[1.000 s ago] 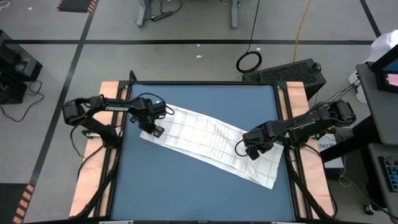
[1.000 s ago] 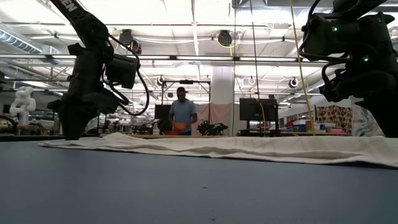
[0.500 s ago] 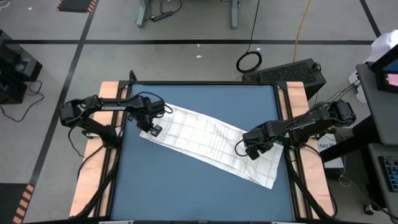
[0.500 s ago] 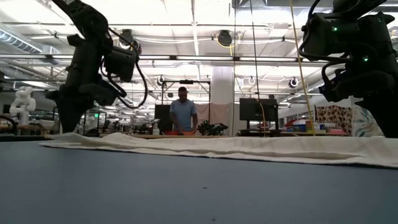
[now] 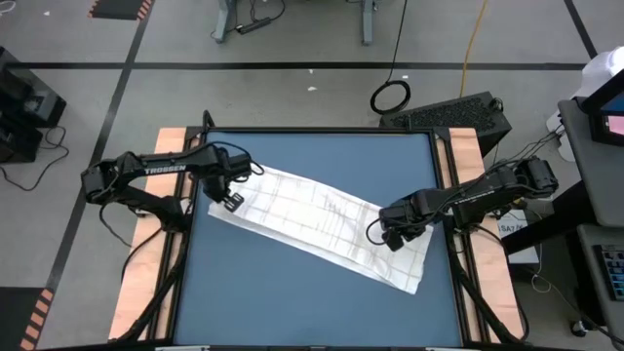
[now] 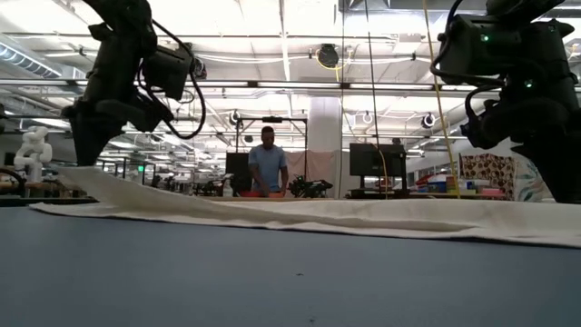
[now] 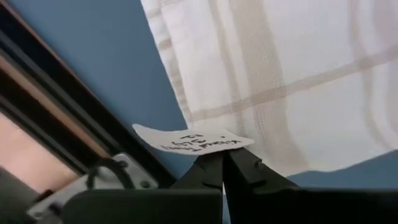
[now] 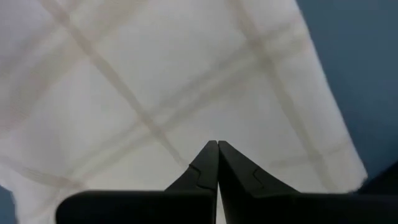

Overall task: Roll towel into tight, uniform cylinder
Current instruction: Roll the white towel

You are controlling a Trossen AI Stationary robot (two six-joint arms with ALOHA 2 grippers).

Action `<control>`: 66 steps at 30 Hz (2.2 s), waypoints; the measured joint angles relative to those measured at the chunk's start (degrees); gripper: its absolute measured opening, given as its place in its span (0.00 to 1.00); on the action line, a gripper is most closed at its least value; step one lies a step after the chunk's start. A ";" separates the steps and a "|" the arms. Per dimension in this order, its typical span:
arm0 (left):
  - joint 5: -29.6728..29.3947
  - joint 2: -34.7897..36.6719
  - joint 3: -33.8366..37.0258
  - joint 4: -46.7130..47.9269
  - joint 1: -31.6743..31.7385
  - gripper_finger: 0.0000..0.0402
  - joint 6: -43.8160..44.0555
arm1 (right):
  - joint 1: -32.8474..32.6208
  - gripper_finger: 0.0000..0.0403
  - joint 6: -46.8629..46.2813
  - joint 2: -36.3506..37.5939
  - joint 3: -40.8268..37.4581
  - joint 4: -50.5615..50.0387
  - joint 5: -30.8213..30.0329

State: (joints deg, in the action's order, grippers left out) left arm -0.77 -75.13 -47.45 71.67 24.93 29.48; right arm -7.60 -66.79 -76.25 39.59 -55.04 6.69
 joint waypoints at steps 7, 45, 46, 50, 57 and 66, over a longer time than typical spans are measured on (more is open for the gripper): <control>-0.72 -0.02 -0.07 -0.49 0.28 0.00 -3.45 | 0.00 0.00 -1.11 0.00 0.00 2.30 -0.79; 7.98 1.14 -1.49 0.98 -4.97 0.15 1.20 | -11.54 0.00 -10.55 4.37 -6.91 19.53 -0.76; 8.00 1.14 -1.49 -0.41 -6.36 0.19 1.09 | -11.67 0.00 -10.55 4.22 -6.91 19.60 -0.86; 7.96 1.14 -1.49 -6.71 -11.16 0.33 0.19 | -11.65 0.00 -10.55 4.13 -6.91 19.62 -1.06; 7.33 1.16 -0.14 -16.90 -16.87 0.50 -6.97 | -11.65 0.00 -10.53 4.11 -6.91 19.68 -2.09; 10.21 3.62 6.19 -26.63 -17.27 0.51 -19.76 | -11.65 0.00 -10.16 4.11 -6.91 20.21 -2.00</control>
State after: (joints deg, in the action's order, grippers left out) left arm 9.44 -71.52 -41.26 45.04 7.66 9.72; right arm -19.25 -76.95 -72.14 32.69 -34.83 4.69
